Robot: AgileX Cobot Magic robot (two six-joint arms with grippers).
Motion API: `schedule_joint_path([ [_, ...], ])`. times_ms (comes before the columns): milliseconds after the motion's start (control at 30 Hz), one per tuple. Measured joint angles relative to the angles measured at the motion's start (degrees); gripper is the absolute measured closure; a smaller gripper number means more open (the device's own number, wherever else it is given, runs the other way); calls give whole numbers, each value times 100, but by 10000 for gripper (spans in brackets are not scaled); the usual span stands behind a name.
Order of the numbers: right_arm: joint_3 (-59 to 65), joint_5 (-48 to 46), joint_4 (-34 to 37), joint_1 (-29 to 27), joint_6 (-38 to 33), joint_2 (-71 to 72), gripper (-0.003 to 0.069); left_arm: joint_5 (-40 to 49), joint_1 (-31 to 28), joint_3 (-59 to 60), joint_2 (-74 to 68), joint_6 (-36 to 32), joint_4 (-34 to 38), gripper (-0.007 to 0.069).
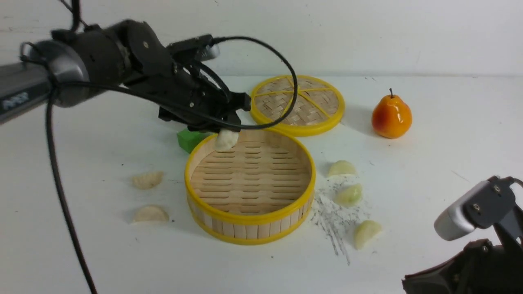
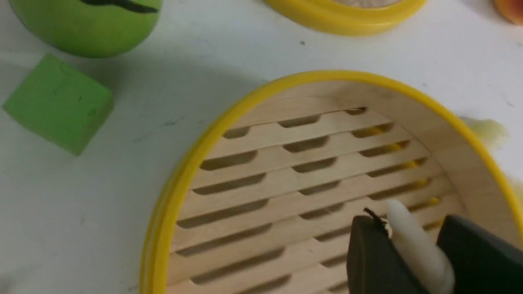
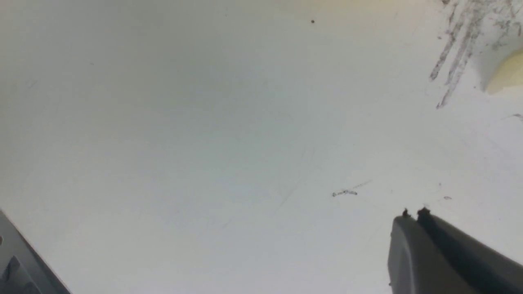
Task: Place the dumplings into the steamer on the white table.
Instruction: 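Place the dumpling into the bamboo steamer basket with the left gripper, then reach for and grasp a dumpling on the table with the left gripper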
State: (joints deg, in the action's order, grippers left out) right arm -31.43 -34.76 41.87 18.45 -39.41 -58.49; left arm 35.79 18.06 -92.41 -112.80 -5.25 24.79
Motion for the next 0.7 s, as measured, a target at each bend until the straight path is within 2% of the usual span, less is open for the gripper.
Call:
schedule_joint_path([
  [200,0,8,12,0,0,0,645,-301,55,-77,-926,-24,-19,419],
  [367,0,12,12,0,-19,0,638,-327,55,-172,-942,-37,-80,273],
  [433,0,12,12,0,-21,0,637,-232,55,-325,-839,-41,-94,186],
  [567,0,12,12,0,-72,0,636,357,50,-682,-362,-58,-317,141],
  [700,0,12,12,0,-106,0,629,1578,50,-862,429,-279,-1432,175],
])
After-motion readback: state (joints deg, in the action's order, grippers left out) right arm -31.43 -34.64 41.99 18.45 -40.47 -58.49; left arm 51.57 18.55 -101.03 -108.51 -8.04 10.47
